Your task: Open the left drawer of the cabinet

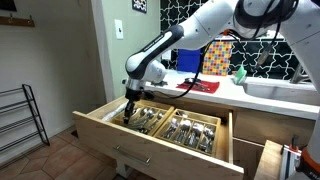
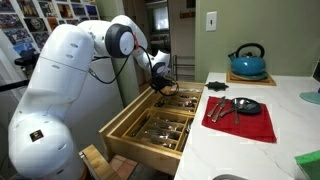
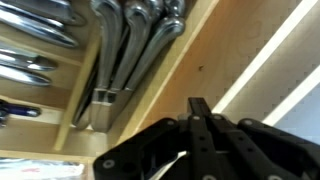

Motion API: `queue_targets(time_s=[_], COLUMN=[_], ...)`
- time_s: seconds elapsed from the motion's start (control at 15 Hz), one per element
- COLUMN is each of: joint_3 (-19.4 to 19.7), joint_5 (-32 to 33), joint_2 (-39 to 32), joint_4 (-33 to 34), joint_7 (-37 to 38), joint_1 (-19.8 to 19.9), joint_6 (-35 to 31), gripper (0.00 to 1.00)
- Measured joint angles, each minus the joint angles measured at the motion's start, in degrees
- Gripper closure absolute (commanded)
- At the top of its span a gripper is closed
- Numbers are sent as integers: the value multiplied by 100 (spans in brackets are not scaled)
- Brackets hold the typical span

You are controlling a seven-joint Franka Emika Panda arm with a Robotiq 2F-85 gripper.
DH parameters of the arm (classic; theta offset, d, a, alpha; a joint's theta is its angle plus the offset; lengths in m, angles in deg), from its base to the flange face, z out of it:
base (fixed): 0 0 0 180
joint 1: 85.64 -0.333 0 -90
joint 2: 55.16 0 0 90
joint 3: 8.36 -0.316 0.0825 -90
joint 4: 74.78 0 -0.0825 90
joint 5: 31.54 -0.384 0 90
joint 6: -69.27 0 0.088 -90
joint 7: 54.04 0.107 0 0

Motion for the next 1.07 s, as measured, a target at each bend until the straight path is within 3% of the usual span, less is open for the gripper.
queue_targets(time_s=[0.27,0.6,1.07], joint_3=[506,965,1348], joint_5=[428,857,1025], joint_2=[480,1587,2871], joint_4=[-532,-1483,-2089], joint_7=[628,1493,2498], joint_1=[16,59,91], joint_6=[-305,-361,519], gripper=[37,2,0])
